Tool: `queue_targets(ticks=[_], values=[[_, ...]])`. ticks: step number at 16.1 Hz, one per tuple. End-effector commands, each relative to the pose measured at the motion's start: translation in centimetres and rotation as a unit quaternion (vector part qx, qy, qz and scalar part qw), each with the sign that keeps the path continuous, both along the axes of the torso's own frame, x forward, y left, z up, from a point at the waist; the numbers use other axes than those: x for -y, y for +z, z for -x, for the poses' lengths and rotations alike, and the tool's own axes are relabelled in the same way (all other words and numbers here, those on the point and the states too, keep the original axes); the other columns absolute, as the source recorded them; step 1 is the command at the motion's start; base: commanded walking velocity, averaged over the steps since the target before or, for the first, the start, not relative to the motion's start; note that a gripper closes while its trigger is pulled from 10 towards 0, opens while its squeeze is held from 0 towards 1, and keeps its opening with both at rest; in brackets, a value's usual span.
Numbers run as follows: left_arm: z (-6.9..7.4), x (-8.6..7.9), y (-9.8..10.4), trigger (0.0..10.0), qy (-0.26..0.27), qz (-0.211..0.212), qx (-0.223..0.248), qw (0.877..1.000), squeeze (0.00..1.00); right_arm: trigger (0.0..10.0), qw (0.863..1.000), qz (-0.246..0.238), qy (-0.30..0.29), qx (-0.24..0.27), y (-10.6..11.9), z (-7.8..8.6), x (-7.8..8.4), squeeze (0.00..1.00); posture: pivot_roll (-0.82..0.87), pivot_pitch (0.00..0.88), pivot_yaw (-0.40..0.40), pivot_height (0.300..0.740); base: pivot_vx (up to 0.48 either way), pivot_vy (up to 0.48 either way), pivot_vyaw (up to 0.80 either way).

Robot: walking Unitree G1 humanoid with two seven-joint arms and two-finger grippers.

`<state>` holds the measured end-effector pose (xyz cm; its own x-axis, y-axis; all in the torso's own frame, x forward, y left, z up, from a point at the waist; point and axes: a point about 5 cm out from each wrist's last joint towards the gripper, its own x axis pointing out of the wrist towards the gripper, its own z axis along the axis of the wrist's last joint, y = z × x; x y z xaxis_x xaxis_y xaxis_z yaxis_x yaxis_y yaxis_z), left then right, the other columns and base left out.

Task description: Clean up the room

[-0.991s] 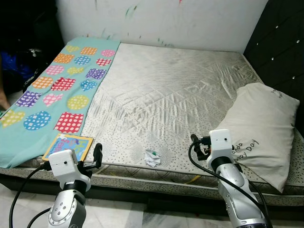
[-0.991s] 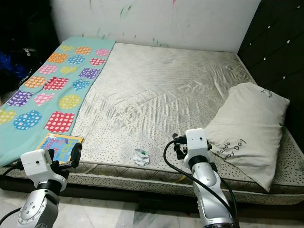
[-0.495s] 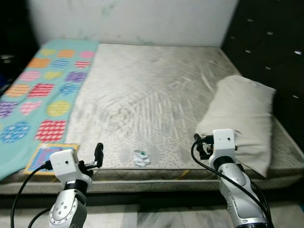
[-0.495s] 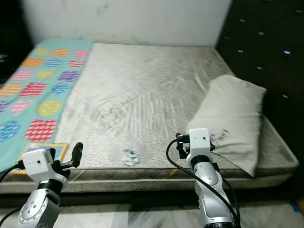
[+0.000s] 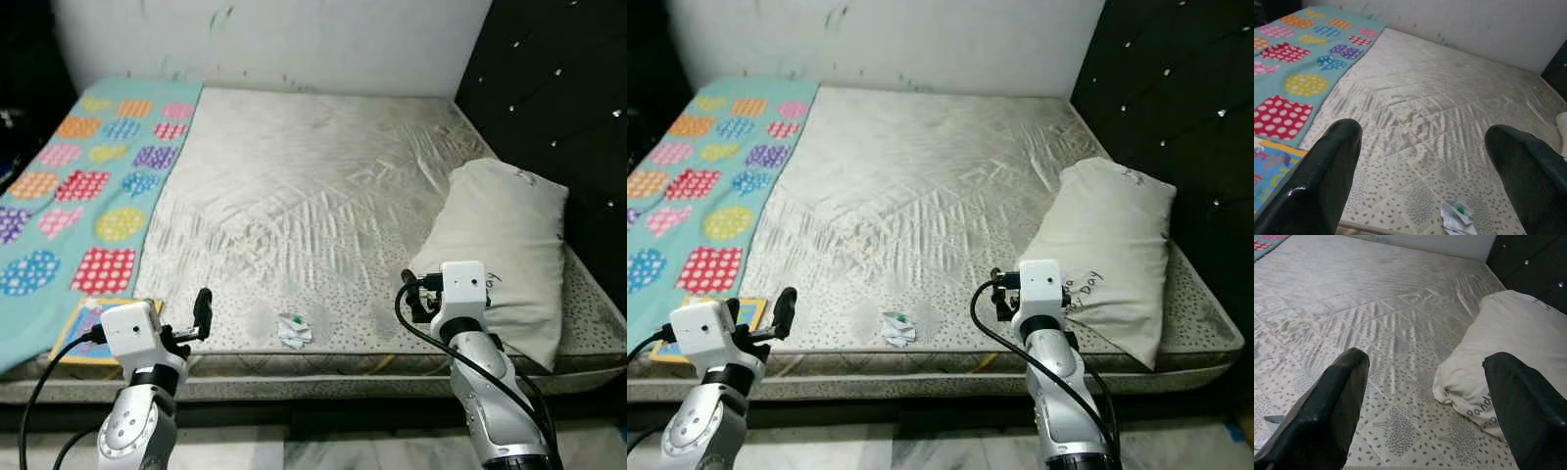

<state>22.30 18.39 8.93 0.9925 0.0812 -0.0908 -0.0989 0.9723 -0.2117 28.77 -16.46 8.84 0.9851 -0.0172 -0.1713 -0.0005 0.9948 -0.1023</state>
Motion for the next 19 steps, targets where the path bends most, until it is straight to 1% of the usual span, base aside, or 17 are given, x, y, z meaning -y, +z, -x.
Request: queue_targets(ticks=[1, 5, 8, 13, 14, 15, 16, 19], values=[[-0.1, 0.5, 0.2, 10.0, -0.006, -0.003, 0.002, 1.0, 0.0, 10.0, 1.0, -0.005, -0.023, -0.01, -0.3, 0.0, 0.8, 0.0, -0.01, 0.0, -0.045, 0.74, 0.0, 0.0, -0.8], [-0.4, 1.1, 1.0, 10.0, -0.027, -0.02, 0.019, 0.999, 0.0, 10.0, 0.999, -0.01, -0.03, -0.005, -0.1, -0.5, 0.8, 0.0, 0.0, 0.0, -0.039, 0.74, 0.0, 0.0, -0.8], [-0.5, 1.0, 1.0, 10.0, -0.021, -0.022, 0.015, 0.999, 0.0, 10.0, 0.999, -0.013, -0.031, -0.005, -0.1, -0.5, 0.7, 0.0, 0.0, 0.0, -0.035, 0.74, 0.0, 0.0, -0.8], [-0.7, 0.9, 0.9, 10.0, -0.011, -0.005, 0.006, 1.0, 0.0, 10.0, 0.999, -0.016, -0.032, -0.002, -0.2, -0.4, 0.7, 0.0, 0.0, 0.0, -0.033, 0.74, 0.0, 0.0, -0.73], [-0.7, 1.0, 1.0, 10.0, -0.017, -0.009, 0.01, 1.0, 0.0, 10.0, 0.999, -0.017, -0.031, -0.001, -0.2, -0.5, 0.7, 0.0, 0.0, 0.0, -0.033, 0.74, 0.0, 0.0, 0.0], [-0.6, 1.2, 1.1, 10.0, -0.037, -0.006, 0.017, 0.999, 0.0, 10.0, 0.999, -0.015, -0.029, -0.001, -0.2, -0.5, 0.6, 0.0, 0.0, 0.0, -0.033, 0.74, 0.0, 0.0, 0.0], [-0.6, 1.4, 1.2, 10.0, -0.047, -0.006, 0.021, 0.999, 0.0, 10.0, 0.999, -0.015, -0.029, -0.002, -0.2, -0.5, 0.6, 0.0, 0.0, 0.0, -0.034, 0.74, 0.0, 0.0, -0.8], [-0.6, 1.6, 1.2, 10.0, -0.053, -0.005, 0.021, 0.998, 0.0, 10.0, 1.0, -0.015, -0.028, -0.002, -0.2, -0.6, 0.6, 0.0, 0.0, 0.0, -0.034, 0.74, 0.0, 0.0, -0.8]])
